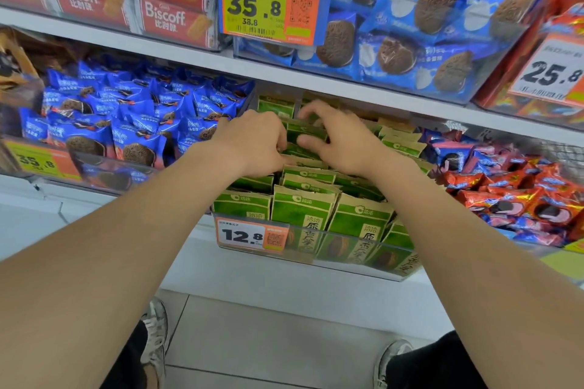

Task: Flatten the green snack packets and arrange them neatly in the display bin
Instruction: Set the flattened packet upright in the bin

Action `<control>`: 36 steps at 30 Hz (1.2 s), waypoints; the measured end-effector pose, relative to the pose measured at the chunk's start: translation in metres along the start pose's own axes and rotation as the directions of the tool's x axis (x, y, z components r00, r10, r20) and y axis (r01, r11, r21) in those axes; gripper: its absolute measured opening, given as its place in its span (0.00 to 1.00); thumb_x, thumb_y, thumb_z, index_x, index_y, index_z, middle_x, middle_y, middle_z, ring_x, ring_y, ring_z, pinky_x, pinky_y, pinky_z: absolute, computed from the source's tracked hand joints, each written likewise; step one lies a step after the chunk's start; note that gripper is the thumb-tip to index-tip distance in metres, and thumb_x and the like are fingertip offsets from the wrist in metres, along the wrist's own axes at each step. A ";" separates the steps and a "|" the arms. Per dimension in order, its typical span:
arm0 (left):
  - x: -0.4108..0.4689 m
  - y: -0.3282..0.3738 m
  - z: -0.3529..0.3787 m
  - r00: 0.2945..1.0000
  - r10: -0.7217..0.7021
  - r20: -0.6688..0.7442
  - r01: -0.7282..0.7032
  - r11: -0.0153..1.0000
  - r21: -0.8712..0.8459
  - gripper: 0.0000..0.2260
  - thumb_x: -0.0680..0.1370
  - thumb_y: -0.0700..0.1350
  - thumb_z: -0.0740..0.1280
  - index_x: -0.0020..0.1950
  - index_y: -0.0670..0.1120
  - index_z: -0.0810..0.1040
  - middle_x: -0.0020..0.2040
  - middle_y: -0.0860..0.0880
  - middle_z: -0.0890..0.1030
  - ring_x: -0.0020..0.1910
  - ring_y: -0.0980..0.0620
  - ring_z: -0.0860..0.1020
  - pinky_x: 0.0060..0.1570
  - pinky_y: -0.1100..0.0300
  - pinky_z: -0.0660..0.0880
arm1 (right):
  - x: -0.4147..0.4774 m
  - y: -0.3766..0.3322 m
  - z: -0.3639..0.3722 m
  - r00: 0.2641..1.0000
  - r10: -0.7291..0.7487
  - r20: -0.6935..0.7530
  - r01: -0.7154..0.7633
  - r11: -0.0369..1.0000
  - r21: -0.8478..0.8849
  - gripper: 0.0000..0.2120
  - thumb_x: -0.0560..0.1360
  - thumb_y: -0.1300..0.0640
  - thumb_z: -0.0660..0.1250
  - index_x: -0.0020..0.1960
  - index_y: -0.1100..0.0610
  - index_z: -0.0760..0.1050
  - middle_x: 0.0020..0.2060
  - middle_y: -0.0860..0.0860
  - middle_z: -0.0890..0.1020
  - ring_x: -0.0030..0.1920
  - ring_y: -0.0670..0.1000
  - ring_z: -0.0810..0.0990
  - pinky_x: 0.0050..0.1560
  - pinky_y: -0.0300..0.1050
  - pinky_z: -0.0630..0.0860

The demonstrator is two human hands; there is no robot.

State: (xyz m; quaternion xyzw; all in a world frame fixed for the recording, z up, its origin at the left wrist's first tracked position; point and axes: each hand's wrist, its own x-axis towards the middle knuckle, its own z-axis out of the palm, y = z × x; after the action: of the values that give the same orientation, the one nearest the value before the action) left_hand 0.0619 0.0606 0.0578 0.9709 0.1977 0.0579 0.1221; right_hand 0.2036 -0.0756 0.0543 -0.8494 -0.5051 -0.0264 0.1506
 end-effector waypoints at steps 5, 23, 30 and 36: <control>-0.008 0.004 -0.007 0.997 -0.001 0.074 0.002 1.000 -0.014 0.24 0.78 0.60 0.75 0.73 0.57 0.79 0.72 0.54 0.78 0.76 0.45 0.69 0.75 0.34 0.61 | -0.010 0.010 -0.007 1.000 0.017 0.008 -0.015 0.982 -0.187 0.09 0.77 0.46 0.77 0.53 0.50 0.87 0.51 0.52 0.84 0.53 0.56 0.82 0.55 0.54 0.82; 0.006 0.012 0.004 0.988 -0.044 0.146 0.033 0.996 0.079 0.16 0.84 0.44 0.66 0.66 0.62 0.83 0.75 0.46 0.70 0.75 0.34 0.61 0.71 0.31 0.56 | -0.011 0.007 -0.004 0.957 0.270 -0.109 -0.260 0.960 0.101 0.15 0.79 0.52 0.75 0.64 0.55 0.79 0.48 0.54 0.86 0.56 0.56 0.81 0.56 0.47 0.77; 0.017 0.017 0.000 0.990 -0.042 -0.135 0.032 0.997 -0.073 0.09 0.82 0.53 0.72 0.42 0.57 0.84 0.48 0.50 0.79 0.64 0.40 0.75 0.69 0.32 0.64 | -0.041 0.006 -0.018 0.974 0.202 -0.106 -0.208 0.977 -0.051 0.14 0.85 0.56 0.62 0.43 0.58 0.79 0.37 0.54 0.82 0.38 0.58 0.81 0.42 0.50 0.77; 0.030 0.017 0.011 0.982 -0.101 -0.161 0.095 0.994 -0.046 0.14 0.78 0.39 0.74 0.55 0.60 0.87 0.60 0.48 0.83 0.67 0.40 0.75 0.68 0.35 0.67 | -0.055 0.001 -0.027 0.977 0.203 -0.062 -0.207 0.976 -0.072 0.13 0.84 0.53 0.64 0.48 0.60 0.81 0.40 0.57 0.83 0.41 0.59 0.82 0.43 0.53 0.82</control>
State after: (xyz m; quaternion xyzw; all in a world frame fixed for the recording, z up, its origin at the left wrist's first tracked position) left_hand 0.0974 0.0544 0.0534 0.9495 0.2533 0.1347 0.1268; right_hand 0.1807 -0.1311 0.0691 -0.9011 -0.4092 -0.0536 0.1331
